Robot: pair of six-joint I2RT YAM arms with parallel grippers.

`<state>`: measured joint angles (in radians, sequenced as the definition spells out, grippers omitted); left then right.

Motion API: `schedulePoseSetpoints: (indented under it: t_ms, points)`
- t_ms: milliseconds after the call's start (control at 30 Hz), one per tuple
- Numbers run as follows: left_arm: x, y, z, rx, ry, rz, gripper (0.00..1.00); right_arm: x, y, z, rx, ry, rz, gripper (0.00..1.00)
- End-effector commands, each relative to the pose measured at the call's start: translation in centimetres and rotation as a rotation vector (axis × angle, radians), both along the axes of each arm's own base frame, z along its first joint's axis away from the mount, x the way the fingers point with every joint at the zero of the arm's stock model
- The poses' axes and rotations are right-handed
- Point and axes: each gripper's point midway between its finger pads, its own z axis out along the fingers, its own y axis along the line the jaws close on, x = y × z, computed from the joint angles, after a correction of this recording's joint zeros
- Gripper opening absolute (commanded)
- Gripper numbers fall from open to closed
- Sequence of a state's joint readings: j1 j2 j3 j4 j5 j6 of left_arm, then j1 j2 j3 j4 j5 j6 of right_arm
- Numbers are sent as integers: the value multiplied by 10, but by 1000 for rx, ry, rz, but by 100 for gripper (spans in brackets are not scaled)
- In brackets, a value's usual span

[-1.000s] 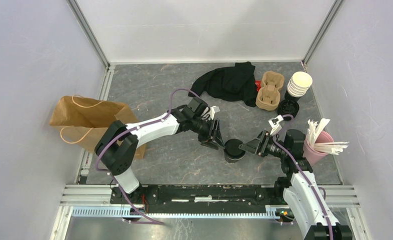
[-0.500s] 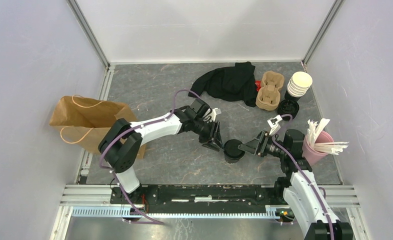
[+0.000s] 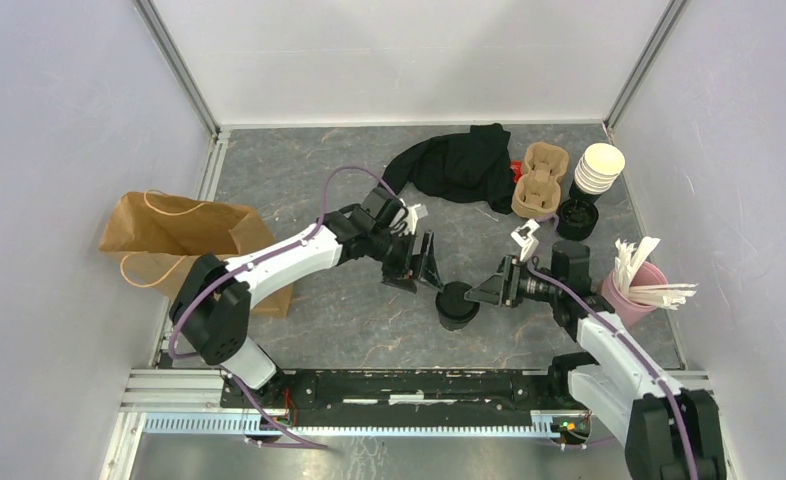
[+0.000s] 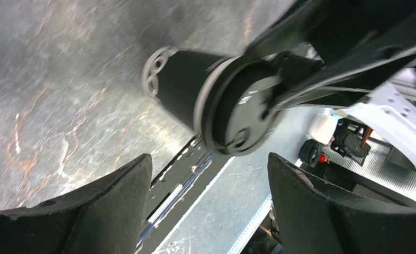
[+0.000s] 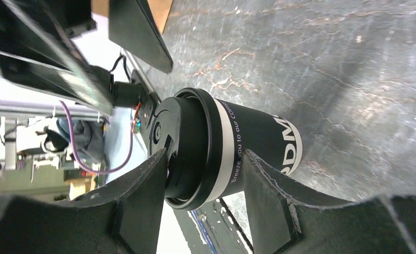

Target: Pack the takeout coffee

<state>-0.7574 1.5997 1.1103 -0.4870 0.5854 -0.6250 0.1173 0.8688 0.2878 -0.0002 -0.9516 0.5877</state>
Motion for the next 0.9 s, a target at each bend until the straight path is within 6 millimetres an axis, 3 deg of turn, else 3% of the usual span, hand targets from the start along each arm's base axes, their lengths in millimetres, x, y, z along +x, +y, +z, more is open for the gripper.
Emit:
schedulePoseSetpoints:
  t_ms: [0,233,367,567,667,867]
  points:
    - [9,-19,46,-154,-46,-30,86,9,11,-2,-59,-62,51,57]
    - [-1,-19,10,-119,52,-68,76,22,15,12,-51,-66,42,59]
    - [-3,-22,-3,-105,77,-80,72,21,12,16,-63,-69,15,70]
    - [0,-19,-14,-60,79,-63,68,26,-16,24,-128,-66,-83,81]
    - [0,-19,-15,-57,77,-63,67,20,-30,19,-133,-35,-122,80]
    - [-2,-17,-19,-47,93,-60,66,-5,-20,-3,-46,46,-84,65]
